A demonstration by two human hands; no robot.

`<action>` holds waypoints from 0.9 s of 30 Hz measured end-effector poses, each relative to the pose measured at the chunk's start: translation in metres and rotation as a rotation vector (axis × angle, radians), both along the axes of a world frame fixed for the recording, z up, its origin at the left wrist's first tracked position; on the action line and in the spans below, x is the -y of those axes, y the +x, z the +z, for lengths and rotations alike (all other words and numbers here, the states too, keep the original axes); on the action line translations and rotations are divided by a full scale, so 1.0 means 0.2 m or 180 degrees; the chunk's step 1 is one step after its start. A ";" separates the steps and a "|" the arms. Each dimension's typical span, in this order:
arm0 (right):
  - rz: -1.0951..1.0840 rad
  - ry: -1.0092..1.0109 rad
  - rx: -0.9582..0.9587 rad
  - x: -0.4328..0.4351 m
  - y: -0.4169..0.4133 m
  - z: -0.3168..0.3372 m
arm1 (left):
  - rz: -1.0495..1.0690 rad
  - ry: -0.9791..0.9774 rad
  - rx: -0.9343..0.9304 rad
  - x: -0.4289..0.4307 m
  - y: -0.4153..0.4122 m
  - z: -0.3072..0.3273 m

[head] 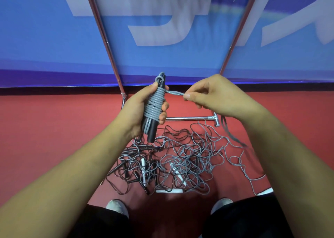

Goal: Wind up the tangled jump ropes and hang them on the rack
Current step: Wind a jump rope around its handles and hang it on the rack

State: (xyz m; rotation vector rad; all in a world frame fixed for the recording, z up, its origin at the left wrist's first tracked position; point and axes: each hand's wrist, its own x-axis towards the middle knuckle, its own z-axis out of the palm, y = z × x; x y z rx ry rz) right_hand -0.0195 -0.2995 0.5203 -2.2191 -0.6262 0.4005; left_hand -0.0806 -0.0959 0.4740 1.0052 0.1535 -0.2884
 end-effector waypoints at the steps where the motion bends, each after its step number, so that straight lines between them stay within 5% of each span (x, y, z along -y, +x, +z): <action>1: 0.0017 -0.0036 0.0042 0.00 0.00 0.00 | 0.0018 0.0053 -0.0019 0.00 0.00 0.00; 11: 0.0372 -0.0531 0.0515 -0.04 -0.04 0.04 | 0.0148 0.1716 -0.0059 -0.03 0.04 -0.03; 21: 0.0526 -0.0603 0.0391 -0.07 -0.07 0.02 | -0.1304 0.3592 0.0544 -0.02 0.00 -0.05; 27: 0.0572 -0.0511 0.0210 -0.10 -0.07 -0.01 | -0.1739 0.3942 0.0894 -0.02 -0.03 -0.02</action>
